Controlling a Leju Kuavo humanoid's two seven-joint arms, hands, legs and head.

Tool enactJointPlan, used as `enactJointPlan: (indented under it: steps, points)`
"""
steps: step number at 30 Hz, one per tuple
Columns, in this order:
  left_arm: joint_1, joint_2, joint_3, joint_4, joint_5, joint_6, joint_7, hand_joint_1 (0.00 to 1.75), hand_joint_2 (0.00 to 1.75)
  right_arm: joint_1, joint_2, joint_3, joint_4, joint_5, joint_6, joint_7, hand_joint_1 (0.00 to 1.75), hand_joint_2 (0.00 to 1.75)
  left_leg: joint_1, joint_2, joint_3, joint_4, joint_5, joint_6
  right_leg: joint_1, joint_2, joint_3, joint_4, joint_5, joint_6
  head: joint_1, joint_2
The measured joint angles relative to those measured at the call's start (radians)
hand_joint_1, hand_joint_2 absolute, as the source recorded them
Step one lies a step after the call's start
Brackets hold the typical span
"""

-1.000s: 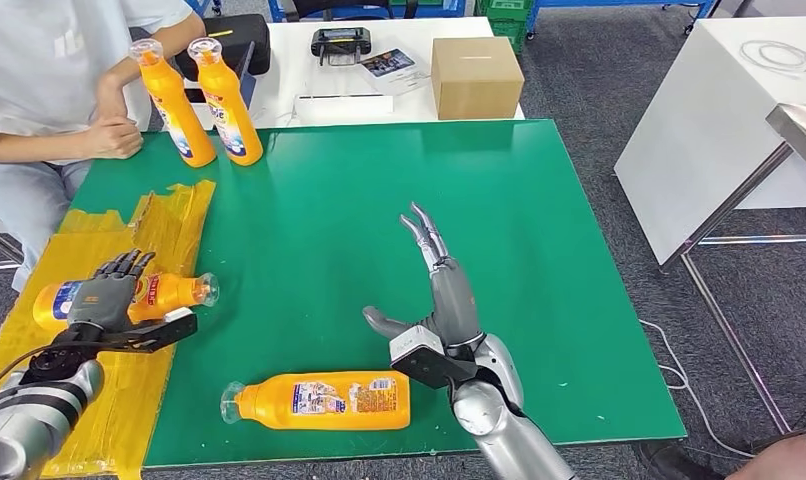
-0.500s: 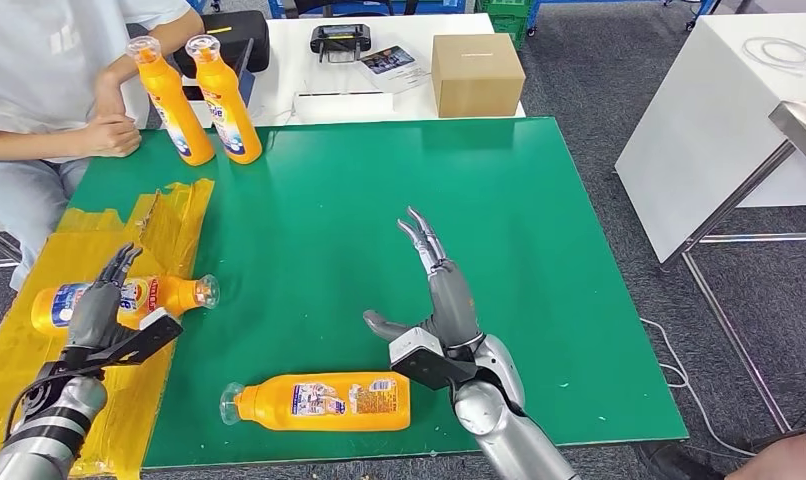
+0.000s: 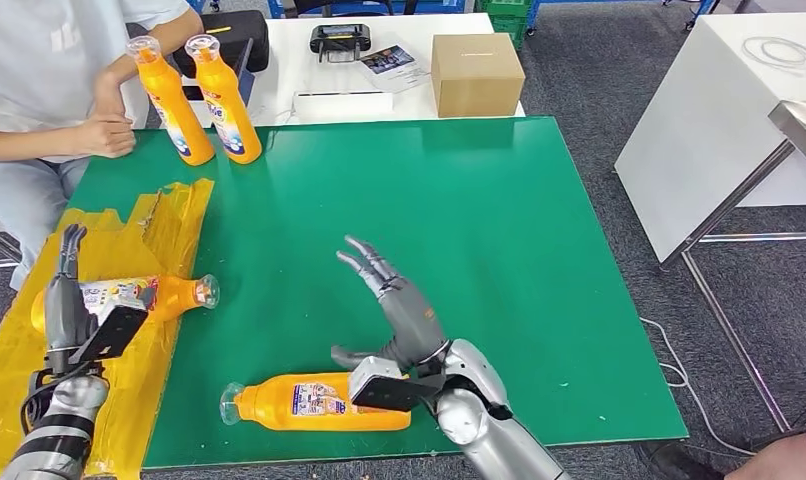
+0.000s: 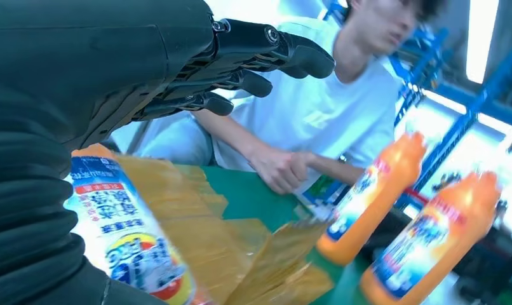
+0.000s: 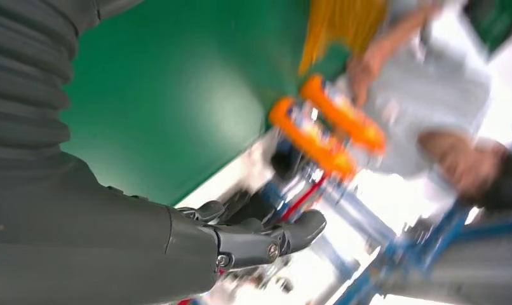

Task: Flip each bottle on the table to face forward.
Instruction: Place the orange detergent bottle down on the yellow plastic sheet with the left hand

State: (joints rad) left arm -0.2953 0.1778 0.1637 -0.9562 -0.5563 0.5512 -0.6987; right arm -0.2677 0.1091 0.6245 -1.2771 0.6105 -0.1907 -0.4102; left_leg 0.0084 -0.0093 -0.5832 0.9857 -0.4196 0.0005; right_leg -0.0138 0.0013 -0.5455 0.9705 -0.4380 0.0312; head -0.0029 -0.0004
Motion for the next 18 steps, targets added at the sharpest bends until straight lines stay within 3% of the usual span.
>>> enactJointPlan:
  steps: [8, 18]
  points:
    - [0.006, -0.028, -0.002, -0.068, 0.127, -0.085, -0.002, 0.0, 1.75, -0.069, -0.008, 0.138, 0.045, -0.055, 0.187, -0.028, 0.0, 1.75, 0.0, 0.0, 0.0, 0.0, 0.0, 0.0, 0.0, 0.0, -0.001, 0.0, 0.0, 0.0, 0.0, 0.0]
    - [-0.019, -0.06, -0.034, -0.082, 0.171, -0.092, -0.003, 0.0, 1.75, -0.159, -0.001, 0.303, 0.155, -0.147, 0.337, -0.064, 0.0, 1.75, 0.0, 0.0, 0.0, 0.0, 0.0, 0.0, 0.0, 0.0, -0.001, 0.0, 0.0, 0.0, 0.0, 0.0]
